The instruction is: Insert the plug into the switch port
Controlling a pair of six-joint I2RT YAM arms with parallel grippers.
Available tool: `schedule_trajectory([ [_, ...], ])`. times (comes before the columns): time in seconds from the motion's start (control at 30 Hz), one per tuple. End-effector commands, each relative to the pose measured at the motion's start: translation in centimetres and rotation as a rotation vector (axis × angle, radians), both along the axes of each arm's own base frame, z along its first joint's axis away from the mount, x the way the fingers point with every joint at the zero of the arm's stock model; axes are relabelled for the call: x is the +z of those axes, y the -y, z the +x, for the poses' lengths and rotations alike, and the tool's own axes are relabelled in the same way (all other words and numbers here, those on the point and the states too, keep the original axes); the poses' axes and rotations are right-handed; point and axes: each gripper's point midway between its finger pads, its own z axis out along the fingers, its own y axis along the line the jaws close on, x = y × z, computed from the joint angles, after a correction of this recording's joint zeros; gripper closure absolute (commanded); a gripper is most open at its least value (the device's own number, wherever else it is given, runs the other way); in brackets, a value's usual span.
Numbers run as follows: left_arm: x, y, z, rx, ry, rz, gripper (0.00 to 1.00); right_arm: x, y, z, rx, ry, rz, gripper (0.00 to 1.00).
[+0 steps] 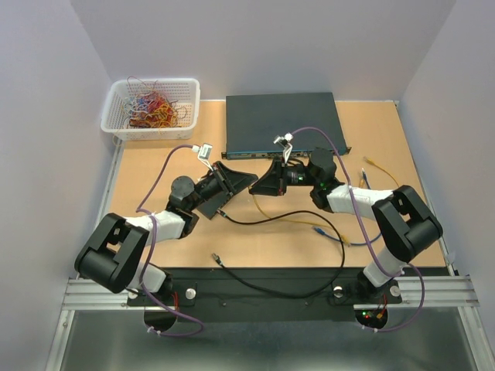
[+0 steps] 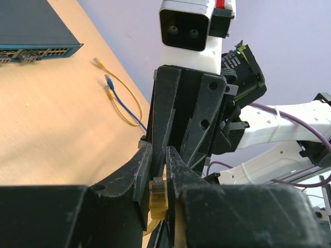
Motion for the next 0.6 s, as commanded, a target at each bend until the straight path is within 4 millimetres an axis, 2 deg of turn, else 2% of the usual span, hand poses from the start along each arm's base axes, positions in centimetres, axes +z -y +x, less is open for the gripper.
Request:
schedule_trajectory([
  [0.0, 13.9, -4.0, -6.7, 0.019, 0.700, -0.365, 1.00, 0.7, -0.1, -1.0, 0.045, 0.057, 0.033, 0.87],
  [0.1, 14.0, -4.1, -6.7, 0.026, 0.694, -0.371, 1.00, 0.7, -0.1, -1.2, 0.045, 0.056, 0.034, 1.00],
  [0.17, 13.7, -3.9, -6.3, 0.024, 0.675, -0.364, 0.99, 0.7, 0.0, -1.1, 0.030, 0.052, 0.035, 0.99],
  [0.2, 13.5, -3.8, -6.2, 0.018, 0.669, -0.359, 0.81, 0.9, 0.0, -0.9, 0.017, 0.049, 0.037, 1.00],
  [0.27, 13.1, -3.8, -5.9, 0.018, 0.647, -0.345, 0.60, 0.9, 0.0, -0.4, -0.009, 0.035, 0.035, 0.99],
  [0.3, 12.7, -4.1, -5.4, 0.033, 0.633, -0.334, 0.48, 0.3, 0.1, -0.2, -0.018, 0.018, 0.014, 1.00],
  [0.33, 12.4, -4.3, -5.1, 0.043, 0.618, -0.326, 0.45, 0.1, 0.1, 0.3, -0.046, 0.018, 0.001, 1.00],
  [0.37, 12.1, -4.5, -4.8, 0.049, 0.602, -0.317, 0.41, -0.9, 0.1, 0.5, -0.063, -0.022, -0.044, 1.00],
  [0.47, 10.8, -5.7, -3.4, 0.093, 0.548, -0.266, 0.32, -3.1, 0.4, 1.8, -0.126, 0.001, -0.141, 1.00],
  [0.5, 10.4, -6.0, -2.7, 0.110, 0.526, -0.251, 0.32, -3.8, 0.5, 2.1, -0.144, 0.002, -0.177, 1.00],
  [0.53, 10.0, -6.8, -1.7, 0.144, 0.505, -0.225, 0.32, -4.6, 0.7, 3.3, -0.207, 0.006, -0.227, 1.00],
  [0.57, 9.0, -7.1, -0.9, 0.172, 0.464, -0.188, 0.31, -6.0, 1.1, 3.6, -0.225, 0.010, -0.312, 0.99],
])
